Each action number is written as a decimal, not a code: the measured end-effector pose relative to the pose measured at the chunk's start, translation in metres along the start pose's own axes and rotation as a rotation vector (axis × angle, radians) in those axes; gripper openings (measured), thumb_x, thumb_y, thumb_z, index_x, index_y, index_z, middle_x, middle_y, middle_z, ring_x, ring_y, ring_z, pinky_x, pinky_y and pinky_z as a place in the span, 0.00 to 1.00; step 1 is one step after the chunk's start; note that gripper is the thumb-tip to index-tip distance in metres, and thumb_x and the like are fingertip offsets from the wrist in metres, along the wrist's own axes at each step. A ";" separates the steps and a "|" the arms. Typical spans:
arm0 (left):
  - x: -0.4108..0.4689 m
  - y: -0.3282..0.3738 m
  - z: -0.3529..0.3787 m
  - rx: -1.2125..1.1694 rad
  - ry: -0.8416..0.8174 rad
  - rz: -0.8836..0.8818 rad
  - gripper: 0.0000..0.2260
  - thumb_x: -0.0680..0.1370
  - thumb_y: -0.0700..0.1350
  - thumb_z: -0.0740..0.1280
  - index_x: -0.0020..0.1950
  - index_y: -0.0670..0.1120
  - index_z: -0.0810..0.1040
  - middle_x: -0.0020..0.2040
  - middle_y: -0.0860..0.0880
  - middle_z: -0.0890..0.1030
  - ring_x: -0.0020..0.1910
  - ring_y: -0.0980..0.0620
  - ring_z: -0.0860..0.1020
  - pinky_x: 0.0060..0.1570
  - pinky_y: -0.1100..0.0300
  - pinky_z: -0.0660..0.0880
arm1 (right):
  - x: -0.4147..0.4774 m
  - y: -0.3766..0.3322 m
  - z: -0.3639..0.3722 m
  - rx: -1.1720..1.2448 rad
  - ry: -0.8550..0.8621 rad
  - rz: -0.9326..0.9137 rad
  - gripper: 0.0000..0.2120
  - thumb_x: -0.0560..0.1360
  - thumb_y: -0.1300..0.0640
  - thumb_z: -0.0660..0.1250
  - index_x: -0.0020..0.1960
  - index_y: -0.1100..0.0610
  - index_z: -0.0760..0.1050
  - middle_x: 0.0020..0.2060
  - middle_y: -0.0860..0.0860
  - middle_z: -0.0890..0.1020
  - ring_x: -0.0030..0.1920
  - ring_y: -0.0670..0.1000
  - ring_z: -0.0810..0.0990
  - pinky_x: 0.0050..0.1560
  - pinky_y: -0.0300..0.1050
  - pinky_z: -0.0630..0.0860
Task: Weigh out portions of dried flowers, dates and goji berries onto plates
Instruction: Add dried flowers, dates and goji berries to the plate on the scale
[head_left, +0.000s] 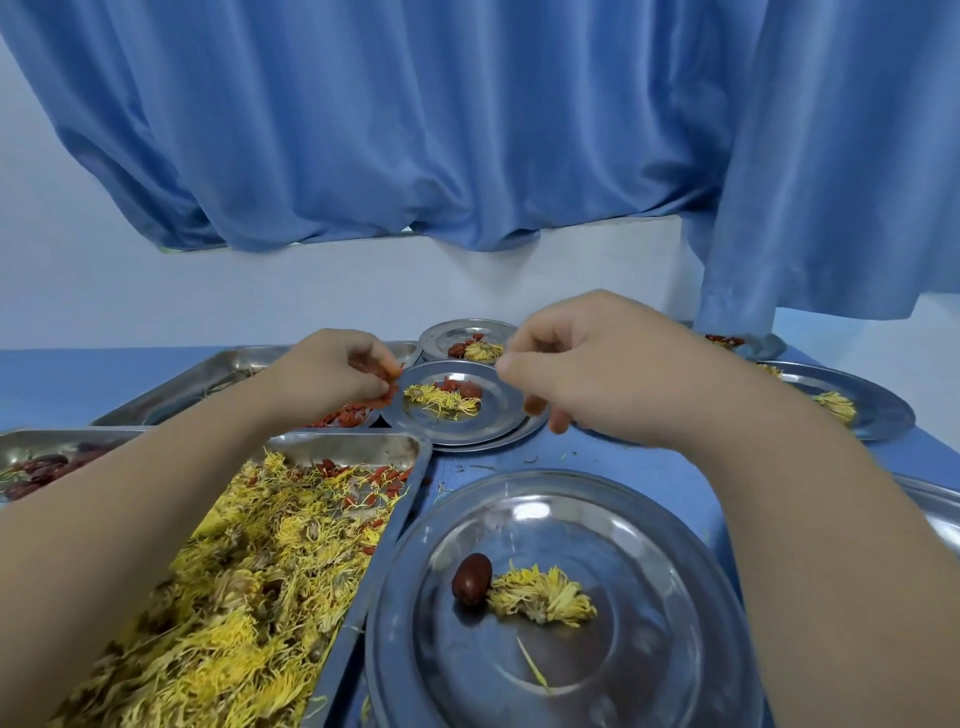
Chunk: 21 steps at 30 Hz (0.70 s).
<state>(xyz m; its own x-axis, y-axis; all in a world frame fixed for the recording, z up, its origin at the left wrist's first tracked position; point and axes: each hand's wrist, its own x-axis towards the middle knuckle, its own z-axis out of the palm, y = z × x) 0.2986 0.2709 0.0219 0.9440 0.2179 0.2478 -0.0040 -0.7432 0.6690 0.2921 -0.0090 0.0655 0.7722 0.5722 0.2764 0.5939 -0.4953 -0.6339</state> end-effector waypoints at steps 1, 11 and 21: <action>-0.008 0.012 0.004 -0.034 -0.040 0.012 0.07 0.75 0.34 0.70 0.46 0.46 0.82 0.40 0.48 0.85 0.38 0.57 0.84 0.40 0.64 0.79 | -0.001 0.001 -0.002 0.009 0.006 0.006 0.10 0.74 0.48 0.64 0.40 0.52 0.79 0.35 0.48 0.84 0.36 0.47 0.83 0.40 0.46 0.80; -0.076 0.094 0.050 -0.132 -0.417 0.202 0.09 0.75 0.33 0.70 0.47 0.46 0.83 0.44 0.49 0.86 0.43 0.56 0.83 0.45 0.67 0.77 | -0.014 0.001 -0.027 0.069 0.087 0.026 0.09 0.74 0.49 0.66 0.39 0.52 0.80 0.31 0.45 0.84 0.24 0.40 0.77 0.19 0.30 0.65; -0.086 0.097 0.065 0.322 -0.321 0.478 0.11 0.73 0.43 0.74 0.53 0.54 0.81 0.44 0.64 0.77 0.43 0.68 0.76 0.44 0.75 0.69 | -0.017 0.000 -0.026 0.007 -0.054 0.077 0.09 0.75 0.48 0.66 0.44 0.53 0.80 0.36 0.48 0.84 0.27 0.42 0.80 0.22 0.33 0.69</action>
<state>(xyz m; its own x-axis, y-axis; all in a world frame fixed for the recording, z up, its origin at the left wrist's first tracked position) 0.2382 0.1387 0.0195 0.9143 -0.3459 0.2110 -0.3956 -0.8743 0.2812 0.2848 -0.0363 0.0797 0.8021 0.5670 0.1872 0.5313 -0.5346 -0.6573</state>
